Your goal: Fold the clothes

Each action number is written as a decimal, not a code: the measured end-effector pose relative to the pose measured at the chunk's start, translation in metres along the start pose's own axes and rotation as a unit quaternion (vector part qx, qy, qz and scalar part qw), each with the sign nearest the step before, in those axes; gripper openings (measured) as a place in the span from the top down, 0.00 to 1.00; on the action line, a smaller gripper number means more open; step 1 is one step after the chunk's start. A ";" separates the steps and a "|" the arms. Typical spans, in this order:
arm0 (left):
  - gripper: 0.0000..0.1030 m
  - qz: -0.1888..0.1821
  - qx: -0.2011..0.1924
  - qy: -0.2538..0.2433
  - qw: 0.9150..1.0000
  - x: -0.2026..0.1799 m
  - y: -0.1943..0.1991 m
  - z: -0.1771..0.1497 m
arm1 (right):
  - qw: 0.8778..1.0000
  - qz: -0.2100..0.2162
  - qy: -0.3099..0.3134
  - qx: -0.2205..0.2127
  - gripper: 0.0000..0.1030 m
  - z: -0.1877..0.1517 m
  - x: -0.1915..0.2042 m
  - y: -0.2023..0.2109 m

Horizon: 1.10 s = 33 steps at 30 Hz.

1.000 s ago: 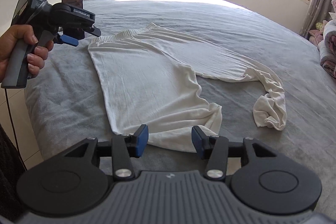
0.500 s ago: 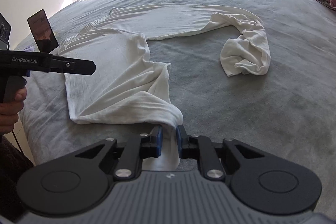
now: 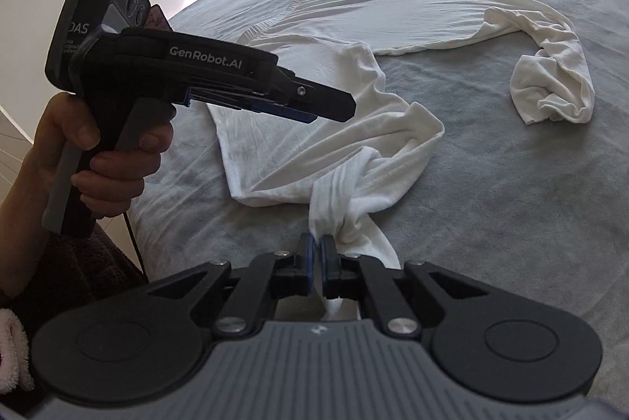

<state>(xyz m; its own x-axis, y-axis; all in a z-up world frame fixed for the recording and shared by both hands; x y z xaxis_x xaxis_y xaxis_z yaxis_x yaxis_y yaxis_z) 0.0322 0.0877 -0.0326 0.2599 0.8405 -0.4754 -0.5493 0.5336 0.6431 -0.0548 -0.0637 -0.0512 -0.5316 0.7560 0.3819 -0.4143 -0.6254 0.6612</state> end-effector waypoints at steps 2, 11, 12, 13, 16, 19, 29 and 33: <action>0.47 -0.007 0.007 0.001 1.000 -0.003 -0.004 -0.001 | 1.000 0.012 -0.002 0.014 0.96 -0.005 0.007 -0.008; 0.47 -0.024 0.026 -0.015 0.999 -0.020 -0.016 -0.009 | 0.999 -0.023 0.025 -0.006 0.85 -0.009 0.010 0.014; 0.47 -0.025 0.026 -0.017 0.999 -0.022 -0.016 -0.009 | 0.999 -0.033 0.024 -0.013 0.85 -0.009 0.005 0.019; 0.47 -0.027 0.025 -0.018 0.999 -0.023 -0.016 -0.008 | 0.999 -0.045 0.021 -0.018 0.85 -0.009 0.000 0.023; 0.47 -0.028 0.023 -0.013 0.999 -0.023 -0.015 -0.007 | 0.997 -0.075 0.012 -0.021 0.83 -0.014 -0.017 0.032; 0.47 -0.031 0.023 -0.012 0.999 -0.023 -0.013 -0.007 | 0.995 -0.094 0.005 -0.016 0.82 -0.022 -0.029 0.040; 0.47 -0.024 0.025 -0.020 0.999 -0.024 -0.012 -0.013 | 0.995 -0.086 0.027 -0.038 0.68 -0.034 -0.019 0.060; 0.47 -0.022 0.025 -0.019 0.999 -0.023 -0.012 -0.015 | 0.995 -0.075 0.050 -0.032 0.68 -0.037 -0.010 0.056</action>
<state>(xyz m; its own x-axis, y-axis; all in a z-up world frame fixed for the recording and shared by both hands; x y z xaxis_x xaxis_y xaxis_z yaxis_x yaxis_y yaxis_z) 0.0210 0.0602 -0.0379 0.3128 0.8191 -0.4809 -0.4970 0.5726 0.6520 -0.0997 -0.1133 -0.0419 -0.5295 0.8208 0.2145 -0.5387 -0.5206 0.6624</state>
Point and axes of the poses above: each gripper's, at about its wrist camera, not at the fingertips, and y roughly against the way its jaws point, x to its left, z to its top, the point moved 5 cm from there along -y, roughly the way its jaws point, and after that the axes turned 6 degrees about -x, right-handed, at the moved point
